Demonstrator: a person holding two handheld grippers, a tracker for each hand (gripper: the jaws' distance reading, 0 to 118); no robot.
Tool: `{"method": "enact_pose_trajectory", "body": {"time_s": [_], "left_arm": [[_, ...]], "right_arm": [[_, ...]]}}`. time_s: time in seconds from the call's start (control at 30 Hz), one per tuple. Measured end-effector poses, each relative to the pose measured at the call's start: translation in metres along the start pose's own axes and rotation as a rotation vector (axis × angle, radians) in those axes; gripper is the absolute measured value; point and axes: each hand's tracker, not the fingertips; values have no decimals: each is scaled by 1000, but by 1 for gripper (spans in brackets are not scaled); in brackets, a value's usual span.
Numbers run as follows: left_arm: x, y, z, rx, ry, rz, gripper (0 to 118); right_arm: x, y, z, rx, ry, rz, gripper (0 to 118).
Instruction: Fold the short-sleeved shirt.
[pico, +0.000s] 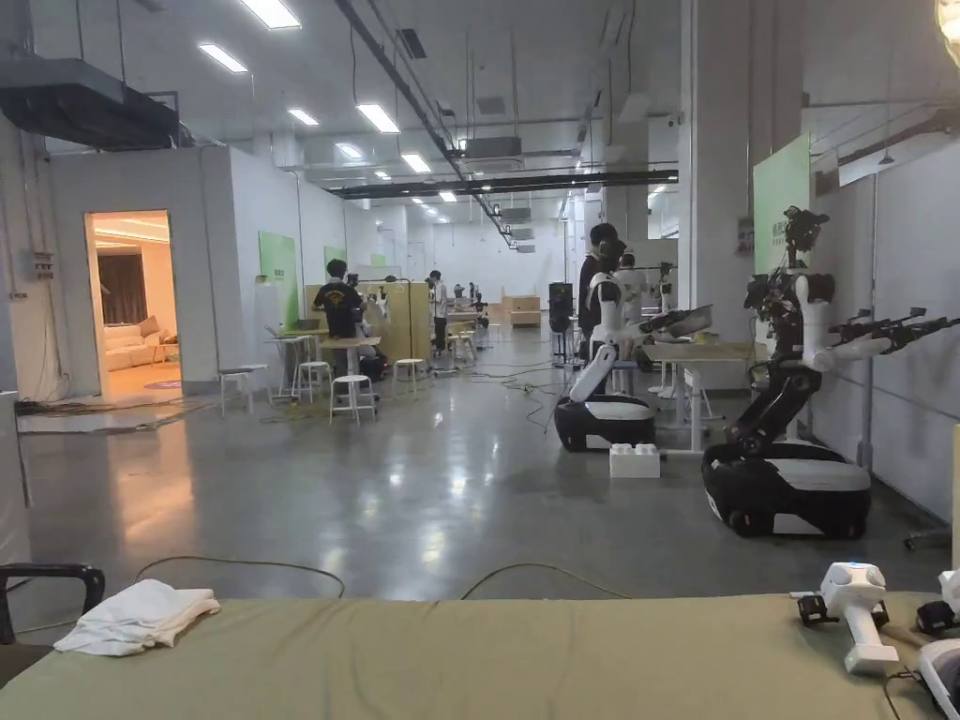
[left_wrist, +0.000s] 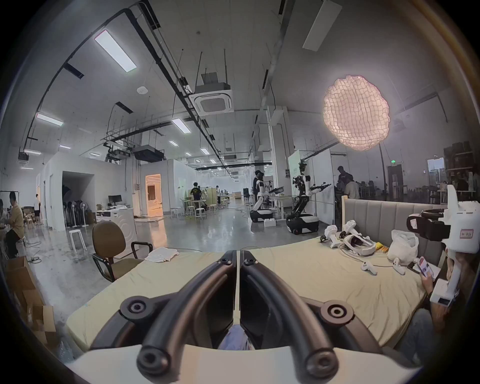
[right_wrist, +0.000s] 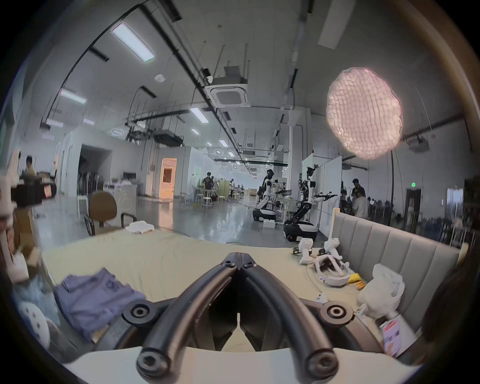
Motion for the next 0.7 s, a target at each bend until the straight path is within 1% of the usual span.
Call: {"method": "enact_pose_trajectory", "body": {"time_s": [0.03,0.07,0.1,0.13,0.2,0.27,0.3,0.33,0.37,0.4,0.43,0.47,0.5,0.53,0.57,0.6,0.67,0.7], "left_arm": [[1,0,-2,-16,-16,-57,3],[7,-3,-5,-22,5,-165,3],[17,-10,-8,-19,38,-300,3],[27,-20,-10,-27,42,-461,3],[49,-50,-12,-63,11,-867,3],[63,-88,-11,-90,15,-1227,3],[64,-107,-11,-164,16,-1474,3],[63,-118,-9,-194,-44,-1513,3],[67,-116,-5,-219,-94,-1502,3],[68,-117,-3,-238,-131,-1445,3],[72,-115,-3,-185,-175,-1338,3],[74,-114,-4,-166,-135,-1330,3],[73,-104,-4,-121,-67,-1291,3],[74,-91,-6,-89,-6,-1206,3],[71,-73,-7,-82,46,-1060,3],[65,-49,-6,-75,40,-858,3],[25,-26,-7,-35,14,-465,3],[10,-17,-4,-23,4,-289,3]], "right_arm": [[-3,-1,-2,-19,-4,67,0],[-8,-3,-3,-44,-9,162,0],[-15,-5,-4,-64,-14,283,0],[-24,-10,-6,-83,-15,429,0],[-44,-29,-10,-78,-39,797,0],[-56,-54,-13,-50,-46,1132,0],[-59,-67,-13,-34,-39,1267,0],[-60,-78,-13,-12,-10,1359,0],[-61,-86,-13,-6,31,1404,0],[-60,-91,-12,-15,57,1424,0],[-61,-94,-11,-23,77,1428,0],[-63,-97,-11,-19,90,1426,0],[-65,-98,-10,-10,78,1416,0],[-65,-93,-10,-7,65,1382,0],[-66,-85,-10,-20,50,1295,0],[-66,-66,-11,-90,79,1054,0],[-47,-29,-10,-149,141,507,0],[-35,-21,-9,-148,150,294,0]]}}
